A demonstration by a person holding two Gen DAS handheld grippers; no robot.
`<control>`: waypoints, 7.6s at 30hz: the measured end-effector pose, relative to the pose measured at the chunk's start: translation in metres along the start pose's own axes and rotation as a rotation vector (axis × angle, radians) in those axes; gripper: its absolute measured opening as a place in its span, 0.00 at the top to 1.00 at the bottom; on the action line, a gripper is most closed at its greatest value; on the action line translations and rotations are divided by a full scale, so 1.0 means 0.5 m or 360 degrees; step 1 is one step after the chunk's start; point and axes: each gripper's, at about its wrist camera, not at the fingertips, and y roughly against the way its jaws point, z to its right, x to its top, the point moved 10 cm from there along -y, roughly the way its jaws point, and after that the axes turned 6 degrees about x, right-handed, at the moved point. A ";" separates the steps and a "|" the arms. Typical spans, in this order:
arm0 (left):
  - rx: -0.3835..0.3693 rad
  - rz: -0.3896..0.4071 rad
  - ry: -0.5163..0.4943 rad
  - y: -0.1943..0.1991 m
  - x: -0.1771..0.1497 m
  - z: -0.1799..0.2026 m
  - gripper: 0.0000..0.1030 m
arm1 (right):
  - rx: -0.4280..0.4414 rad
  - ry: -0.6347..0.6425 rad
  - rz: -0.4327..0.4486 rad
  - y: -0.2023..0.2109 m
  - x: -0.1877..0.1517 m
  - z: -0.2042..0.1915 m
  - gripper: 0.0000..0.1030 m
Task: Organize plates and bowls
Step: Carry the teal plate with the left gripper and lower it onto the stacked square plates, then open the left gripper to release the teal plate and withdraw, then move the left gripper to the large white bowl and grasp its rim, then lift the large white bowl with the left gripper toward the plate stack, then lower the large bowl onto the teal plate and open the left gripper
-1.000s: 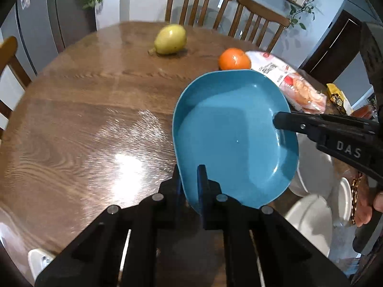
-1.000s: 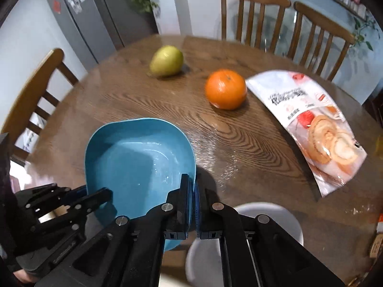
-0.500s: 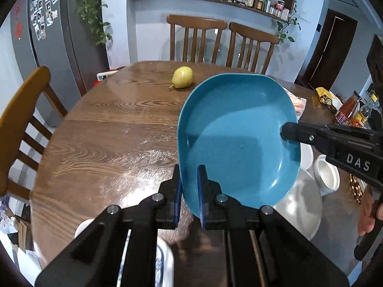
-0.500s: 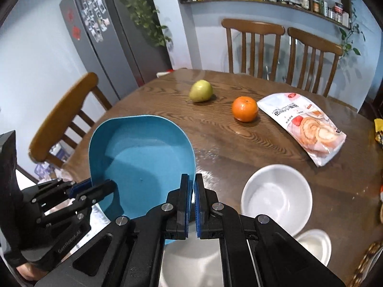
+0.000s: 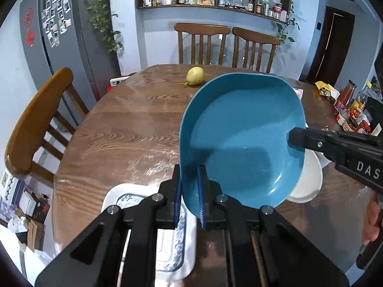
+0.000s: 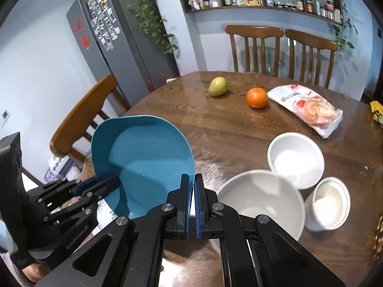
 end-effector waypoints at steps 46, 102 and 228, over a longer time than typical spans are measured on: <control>0.0158 -0.0481 0.0113 -0.070 -0.199 -0.203 0.87 | 0.0214 -0.0150 -0.0479 -0.214 -0.167 -0.155 0.95; 0.0153 -0.0336 -0.0008 -0.027 -0.144 -0.100 0.01 | -0.0062 -0.0323 -0.0080 -0.054 -0.147 0.007 0.51; -0.0283 -0.0114 -0.0326 0.015 -0.022 0.410 0.01 | -0.0504 -0.0600 0.0097 0.249 -0.226 0.382 0.54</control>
